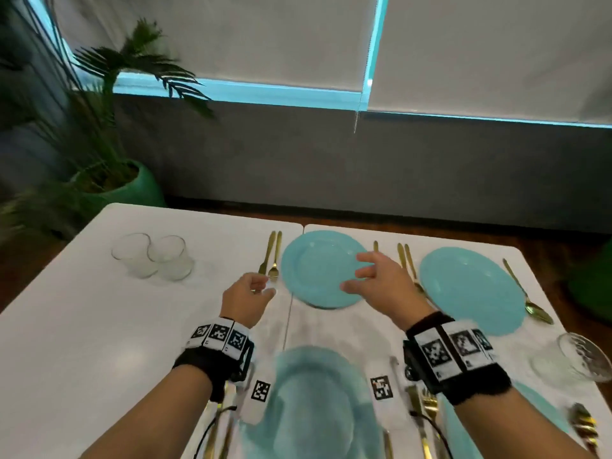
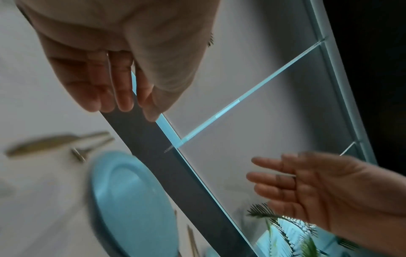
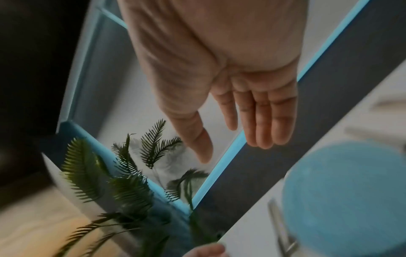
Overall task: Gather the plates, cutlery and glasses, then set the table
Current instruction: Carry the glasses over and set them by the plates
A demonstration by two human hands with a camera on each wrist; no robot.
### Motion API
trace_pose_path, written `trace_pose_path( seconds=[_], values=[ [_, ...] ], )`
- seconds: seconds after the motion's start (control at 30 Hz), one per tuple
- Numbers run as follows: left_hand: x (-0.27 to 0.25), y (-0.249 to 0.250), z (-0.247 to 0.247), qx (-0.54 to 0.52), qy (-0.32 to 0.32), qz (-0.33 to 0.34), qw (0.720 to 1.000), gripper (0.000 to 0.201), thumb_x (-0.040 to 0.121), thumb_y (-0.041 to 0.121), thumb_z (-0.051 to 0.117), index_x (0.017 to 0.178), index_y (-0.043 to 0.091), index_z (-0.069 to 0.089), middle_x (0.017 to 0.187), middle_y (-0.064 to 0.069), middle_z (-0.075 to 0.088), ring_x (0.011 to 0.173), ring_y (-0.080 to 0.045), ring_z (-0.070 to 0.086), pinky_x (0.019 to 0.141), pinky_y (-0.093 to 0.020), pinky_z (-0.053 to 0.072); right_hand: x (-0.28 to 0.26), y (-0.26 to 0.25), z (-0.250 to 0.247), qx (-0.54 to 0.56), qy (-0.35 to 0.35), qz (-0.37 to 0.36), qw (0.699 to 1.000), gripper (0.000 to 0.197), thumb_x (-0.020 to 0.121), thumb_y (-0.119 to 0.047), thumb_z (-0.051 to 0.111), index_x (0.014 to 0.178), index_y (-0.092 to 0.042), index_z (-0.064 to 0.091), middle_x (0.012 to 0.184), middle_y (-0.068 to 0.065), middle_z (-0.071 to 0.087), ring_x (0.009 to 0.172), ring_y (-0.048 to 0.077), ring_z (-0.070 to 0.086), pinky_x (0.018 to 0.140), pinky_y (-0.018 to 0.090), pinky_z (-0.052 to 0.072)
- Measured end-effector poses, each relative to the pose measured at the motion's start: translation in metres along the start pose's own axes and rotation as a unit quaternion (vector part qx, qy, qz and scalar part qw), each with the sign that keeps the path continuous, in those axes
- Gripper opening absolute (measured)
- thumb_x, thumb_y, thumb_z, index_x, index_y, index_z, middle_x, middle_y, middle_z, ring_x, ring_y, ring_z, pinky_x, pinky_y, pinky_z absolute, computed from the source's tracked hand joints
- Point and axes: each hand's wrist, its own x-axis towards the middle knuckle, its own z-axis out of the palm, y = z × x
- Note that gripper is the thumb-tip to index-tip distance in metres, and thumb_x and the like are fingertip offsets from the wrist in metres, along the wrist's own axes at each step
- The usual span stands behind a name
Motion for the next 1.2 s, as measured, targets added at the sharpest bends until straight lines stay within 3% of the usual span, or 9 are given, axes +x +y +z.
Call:
trace_pose_path(
  seconds=[0.07, 0.27, 0.37, 0.5, 0.67, 0.87, 1.0, 1.13, 1.2],
  values=[
    [0.018, -0.023, -0.039, 0.006, 0.036, -0.026, 0.999, 0.031, 0.086, 0.019, 0.064, 0.114, 0.008, 0.06, 0.116, -0.01, 0.066, 0.108, -0.024, 0.06, 0.095, -0.028, 0.041, 0.011, -0.035, 0.05, 0.039, -0.065, -0.012, 0.997, 0.062, 0.079, -0.018, 0.074, 0.133, -0.017, 0.044, 0.117, 0.005, 0.06, 0.099, 0.017, 0.057, 0.075, 0.022, 0.049],
    [0.076, -0.106, -0.138, -0.03, 0.18, -0.157, 0.971, 0.044, 0.083, 0.021, 0.068, 0.117, 0.0, 0.051, 0.119, -0.02, 0.059, 0.114, -0.034, 0.053, 0.095, -0.037, 0.04, 0.068, -0.105, 0.202, 0.043, -0.136, -0.005, 0.99, 0.075, 0.075, -0.023, 0.078, 0.138, -0.019, 0.037, 0.13, 0.009, 0.056, 0.11, 0.021, 0.058, 0.098, 0.034, 0.048],
    [0.104, -0.146, -0.164, -0.042, 0.187, -0.203, 0.96, 0.058, 0.078, 0.021, 0.073, 0.123, -0.001, 0.046, 0.13, -0.022, 0.051, 0.121, -0.035, 0.049, 0.101, -0.04, 0.04, 0.103, -0.119, 0.255, 0.019, -0.12, -0.003, 0.993, 0.087, 0.072, -0.023, 0.08, 0.143, -0.016, 0.03, 0.138, 0.012, 0.048, 0.123, 0.025, 0.051, 0.104, 0.035, 0.044],
    [0.134, -0.176, -0.185, -0.036, 0.163, -0.209, 0.964, 0.07, 0.075, 0.023, 0.077, 0.131, -0.001, 0.041, 0.135, -0.021, 0.048, 0.125, -0.033, 0.046, 0.104, -0.038, 0.036, 0.141, -0.123, 0.307, -0.027, -0.096, -0.007, 0.995, 0.102, 0.067, -0.025, 0.083, 0.148, -0.016, 0.021, 0.145, 0.011, 0.041, 0.134, 0.027, 0.038, 0.109, 0.036, 0.038],
    [0.159, -0.188, -0.192, -0.035, 0.111, -0.186, 0.976, 0.089, 0.07, 0.022, 0.081, 0.14, 0.002, 0.031, 0.143, -0.016, 0.041, 0.132, -0.029, 0.041, 0.107, -0.035, 0.033, 0.168, -0.117, 0.342, -0.053, -0.078, -0.015, 0.995, 0.101, 0.059, -0.027, 0.085, 0.142, -0.018, 0.03, 0.139, 0.005, 0.048, 0.129, 0.028, 0.041, 0.106, 0.037, 0.04],
    [0.175, -0.187, -0.188, -0.038, 0.055, -0.151, 0.986, 0.1, 0.065, 0.019, 0.084, 0.146, 0.014, 0.025, 0.148, -0.007, 0.04, 0.133, -0.028, 0.042, 0.107, -0.036, 0.036, 0.182, -0.113, 0.352, -0.038, -0.065, -0.03, 0.997, 0.094, 0.056, -0.027, 0.087, 0.136, -0.022, 0.037, 0.134, 0.003, 0.048, 0.125, 0.021, 0.045, 0.096, 0.028, 0.042],
    [0.178, -0.185, -0.182, -0.04, 0.066, -0.145, 0.986, 0.097, 0.062, 0.021, 0.086, 0.143, 0.017, 0.031, 0.14, -0.009, 0.049, 0.128, -0.03, 0.046, 0.102, -0.033, 0.039, 0.184, -0.11, 0.352, -0.034, -0.057, -0.039, 0.997, 0.091, 0.053, -0.028, 0.088, 0.131, -0.021, 0.041, 0.127, 0.003, 0.049, 0.118, 0.02, 0.05, 0.087, 0.022, 0.043],
    [0.181, -0.184, -0.177, -0.046, 0.096, -0.137, 0.985, 0.107, 0.056, 0.027, 0.089, 0.144, 0.019, 0.03, 0.137, -0.012, 0.052, 0.129, -0.034, 0.044, 0.107, -0.042, 0.039, 0.184, -0.108, 0.354, -0.038, -0.05, -0.05, 0.997, 0.089, 0.052, -0.029, 0.088, 0.128, -0.02, 0.042, 0.125, 0.004, 0.053, 0.117, 0.021, 0.052, 0.088, 0.023, 0.043],
    [0.181, -0.183, -0.175, -0.031, 0.107, -0.13, 0.985, 0.103, 0.056, 0.028, 0.089, 0.142, 0.017, 0.035, 0.134, -0.012, 0.055, 0.127, -0.033, 0.046, 0.108, -0.043, 0.038, 0.181, -0.106, 0.353, -0.041, -0.048, -0.053, 0.997, 0.088, 0.053, -0.03, 0.087, 0.127, -0.019, 0.043, 0.124, 0.005, 0.054, 0.115, 0.022, 0.053, 0.087, 0.023, 0.044]
  ],
)
